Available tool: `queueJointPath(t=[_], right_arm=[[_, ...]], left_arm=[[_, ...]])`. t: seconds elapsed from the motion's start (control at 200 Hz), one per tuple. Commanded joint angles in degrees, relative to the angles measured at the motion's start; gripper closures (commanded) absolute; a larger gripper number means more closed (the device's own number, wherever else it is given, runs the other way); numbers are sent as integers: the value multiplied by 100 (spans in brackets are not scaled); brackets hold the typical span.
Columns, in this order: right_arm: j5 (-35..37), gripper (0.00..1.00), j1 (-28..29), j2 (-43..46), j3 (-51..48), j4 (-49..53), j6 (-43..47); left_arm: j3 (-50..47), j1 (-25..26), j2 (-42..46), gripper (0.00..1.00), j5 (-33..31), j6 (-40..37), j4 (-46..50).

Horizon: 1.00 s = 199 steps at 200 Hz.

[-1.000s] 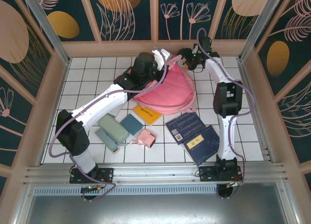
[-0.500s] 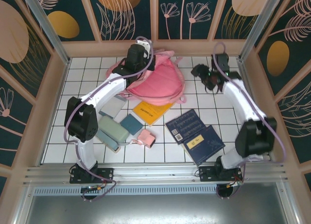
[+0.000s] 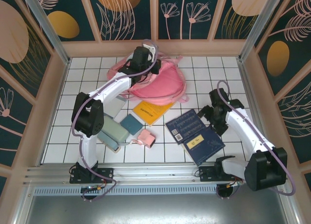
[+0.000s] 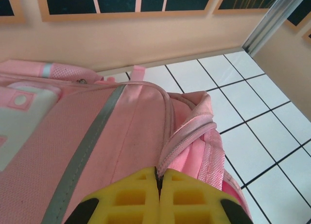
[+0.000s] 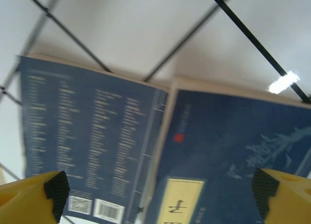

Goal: Pack the student bag

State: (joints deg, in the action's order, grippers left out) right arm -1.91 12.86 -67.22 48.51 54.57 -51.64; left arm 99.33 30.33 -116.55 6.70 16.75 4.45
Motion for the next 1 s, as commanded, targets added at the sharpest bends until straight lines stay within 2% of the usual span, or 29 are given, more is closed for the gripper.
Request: queueJointPath(t=[0.0, 0.1, 0.205, 0.335, 0.541, 0.716, 0.801, 0.856, 0.926, 0.991], right_arm=[[-322, 1, 88, 131, -506, 127, -308], [-829, 3, 260, 75, -976, -645, -107], [-1008, 8, 340, -81, -1203, -1339, -9], [-712, 16, 387, -344, -1131, -1100, -225], [-111, 22, 453, -646, -958, -347, -442], [55, 13, 462, -950, -820, -286, -359], [50, 13, 463, -1107, -782, -390, -273], [132, 13, 466, -1080, -782, -377, -333], [170, 12, 467, -925, -816, -349, -406], [226, 7, 466, -784, -855, -264, -499]], left_arm=[[130, -106, -31, 100, -210, 56, -148], [131, -106, -57, 100, -263, 22, -68], [123, -109, -77, 100, -213, 37, -41], [101, -106, -78, 100, -178, 72, -23], [113, -106, -95, 100, -204, 111, -36], [140, -106, -121, 100, -301, 149, 42], [197, -106, -178, 100, -272, 169, 127], [243, -106, -218, 82, -194, 199, 219], [255, -106, -228, 75, -55, 229, 275], [226, -106, -189, 58, 51, 286, 285]])
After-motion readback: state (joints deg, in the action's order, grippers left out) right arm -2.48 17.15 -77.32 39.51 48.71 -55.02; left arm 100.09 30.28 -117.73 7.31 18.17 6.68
